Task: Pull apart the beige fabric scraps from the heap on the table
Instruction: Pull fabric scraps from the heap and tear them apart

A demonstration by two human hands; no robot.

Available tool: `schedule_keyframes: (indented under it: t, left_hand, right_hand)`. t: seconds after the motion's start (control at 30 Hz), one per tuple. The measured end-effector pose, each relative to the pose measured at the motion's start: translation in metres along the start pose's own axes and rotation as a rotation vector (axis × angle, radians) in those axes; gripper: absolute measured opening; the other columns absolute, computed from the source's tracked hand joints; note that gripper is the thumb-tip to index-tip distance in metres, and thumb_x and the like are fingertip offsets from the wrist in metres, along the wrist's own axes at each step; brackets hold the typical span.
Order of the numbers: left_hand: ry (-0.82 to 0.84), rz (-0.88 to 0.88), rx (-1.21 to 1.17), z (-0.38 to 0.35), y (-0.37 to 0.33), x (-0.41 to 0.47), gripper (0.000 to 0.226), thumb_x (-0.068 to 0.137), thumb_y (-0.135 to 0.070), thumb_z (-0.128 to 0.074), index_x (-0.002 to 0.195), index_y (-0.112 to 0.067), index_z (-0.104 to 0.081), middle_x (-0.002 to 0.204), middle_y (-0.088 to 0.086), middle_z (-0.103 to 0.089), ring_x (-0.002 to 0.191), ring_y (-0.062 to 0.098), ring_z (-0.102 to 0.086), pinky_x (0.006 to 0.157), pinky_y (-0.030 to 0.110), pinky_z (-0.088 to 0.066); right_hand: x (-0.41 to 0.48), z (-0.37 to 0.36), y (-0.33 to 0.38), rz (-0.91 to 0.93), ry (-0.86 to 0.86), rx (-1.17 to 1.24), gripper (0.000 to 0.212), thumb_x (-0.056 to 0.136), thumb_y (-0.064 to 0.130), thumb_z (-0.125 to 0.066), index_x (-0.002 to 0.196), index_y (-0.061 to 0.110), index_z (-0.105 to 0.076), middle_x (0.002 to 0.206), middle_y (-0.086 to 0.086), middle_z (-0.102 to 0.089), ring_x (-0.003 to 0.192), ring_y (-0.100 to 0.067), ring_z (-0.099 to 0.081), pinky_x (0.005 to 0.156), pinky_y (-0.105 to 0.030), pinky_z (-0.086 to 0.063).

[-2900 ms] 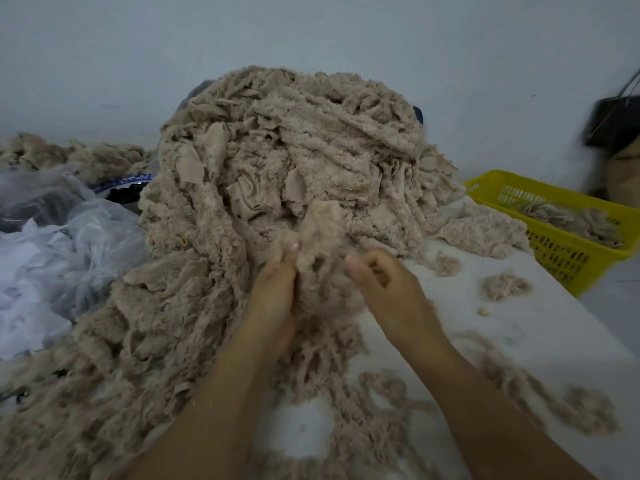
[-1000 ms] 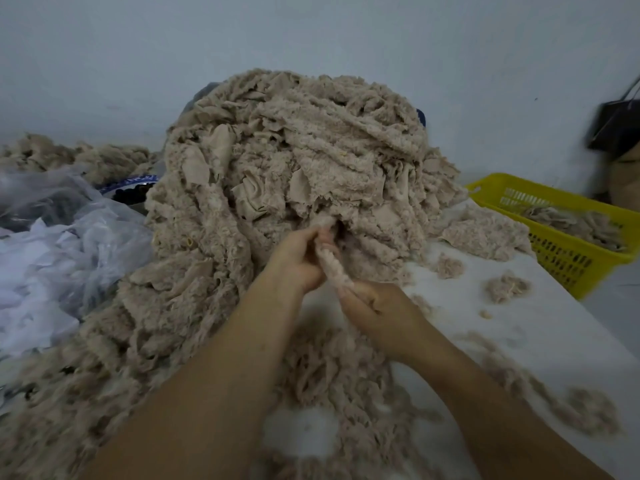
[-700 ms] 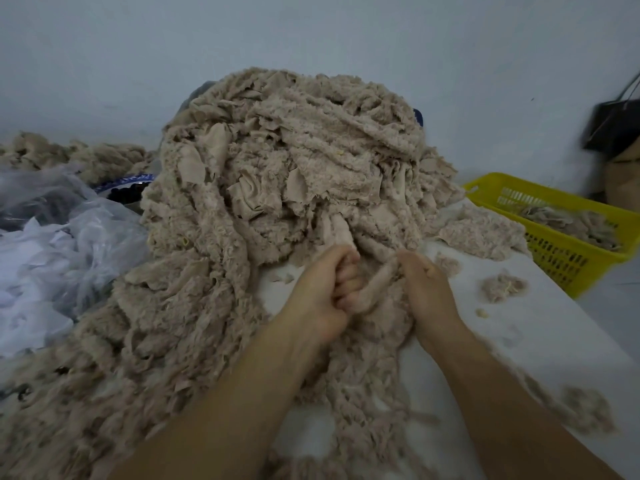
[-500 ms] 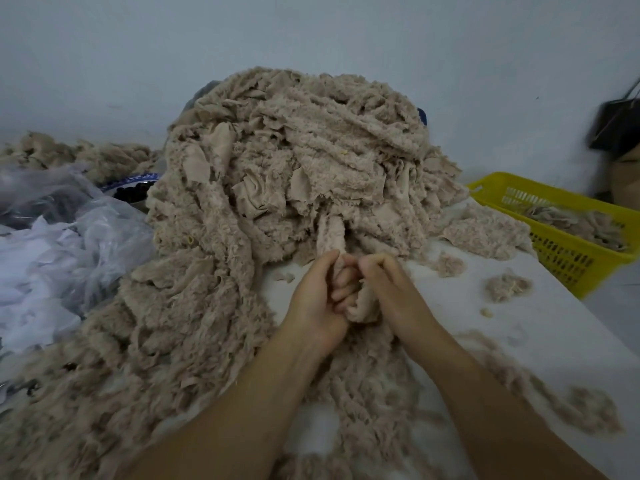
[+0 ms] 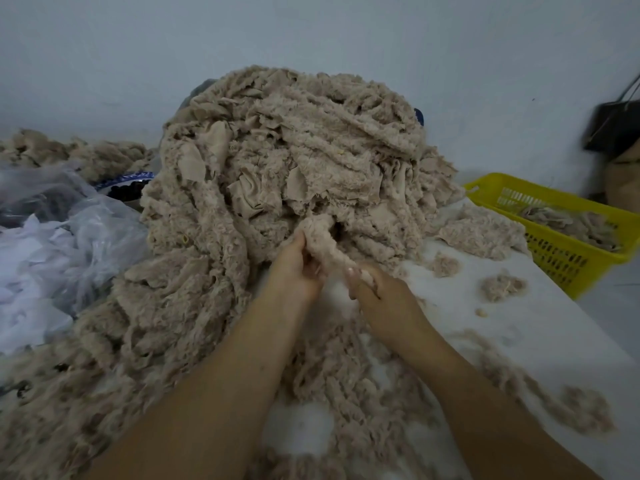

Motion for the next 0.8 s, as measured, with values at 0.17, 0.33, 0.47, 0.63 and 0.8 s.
schedule_keyframes:
  t: [0.17,0.33,0.47,0.63,0.8]
  left_hand:
    - [-0.206,-0.122,-0.102,0.036,-0.033,0.017,0.034,0.106,-0.015,-0.037,0.075,-0.014,-0.052,0.054,-0.004,-0.059,0.042,0.001,-0.050,0.050,0.015,-0.041]
    - [-0.112,-0.209,-0.231,0.038,-0.039,0.014,0.043,0.110,-0.034,-0.029,0.102,-0.010,-0.064,0.096,0.003,-0.066,0.084,0.009,-0.063,0.071,0.022,-0.050]
    - [-0.064,-0.256,-0.295,0.035,-0.038,0.005,0.056,0.105,-0.049,-0.037,0.145,-0.011,-0.043,0.148,0.008,-0.044,0.132,0.022,-0.049,0.109,0.034,-0.042]
    - [0.129,0.091,0.242,0.004,0.013,-0.015,0.037,0.099,-0.042,-0.055,0.109,-0.007,-0.064,0.088,0.008,-0.065,0.078,0.018,-0.063,0.069,0.027,-0.058]
    - [0.057,0.158,0.158,-0.016,0.013,-0.009,0.037,0.100,-0.024,-0.058,0.132,-0.004,-0.061,0.131,0.016,-0.063,0.121,0.030,-0.060,0.097,0.042,-0.050]
  right_hand:
    - [0.006,0.037,-0.015,-0.294,-0.307,0.567,0.050,0.102,0.044,-0.046,0.054,0.032,-0.049,0.048,0.012,-0.039,0.041,-0.005,-0.034,0.048,-0.024,-0.030]
    - [0.010,0.038,-0.022,-0.333,-0.334,0.764,0.039,0.103,0.032,-0.047,0.068,0.013,-0.050,0.049,0.003,-0.033,0.041,-0.013,-0.029,0.045,-0.027,-0.030]
    - [0.007,0.028,-0.019,-0.320,-0.304,0.758,0.039,0.101,0.033,-0.051,0.069,0.012,-0.057,0.052,0.002,-0.045,0.044,-0.012,-0.040,0.045,-0.025,-0.038]
    - [0.004,0.011,-0.010,-0.267,-0.173,0.603,0.040,0.074,0.056,-0.059,0.061,0.018,-0.059,0.071,-0.007,-0.057,0.069,-0.021,-0.054,0.064,-0.043,-0.046]
    - [-0.004,-0.002,-0.005,-0.066,-0.002,0.306,0.035,0.083,0.052,-0.057,0.058,0.027,-0.057,0.053,0.014,-0.053,0.051,0.000,-0.048,0.054,-0.018,-0.039]
Point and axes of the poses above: each hand's wrist, its own x-axis towards the middle knuckle, its own z-axis out of the back of the hand, y = z × x, the point moved 3 cm from there along x, towards the middle knuckle
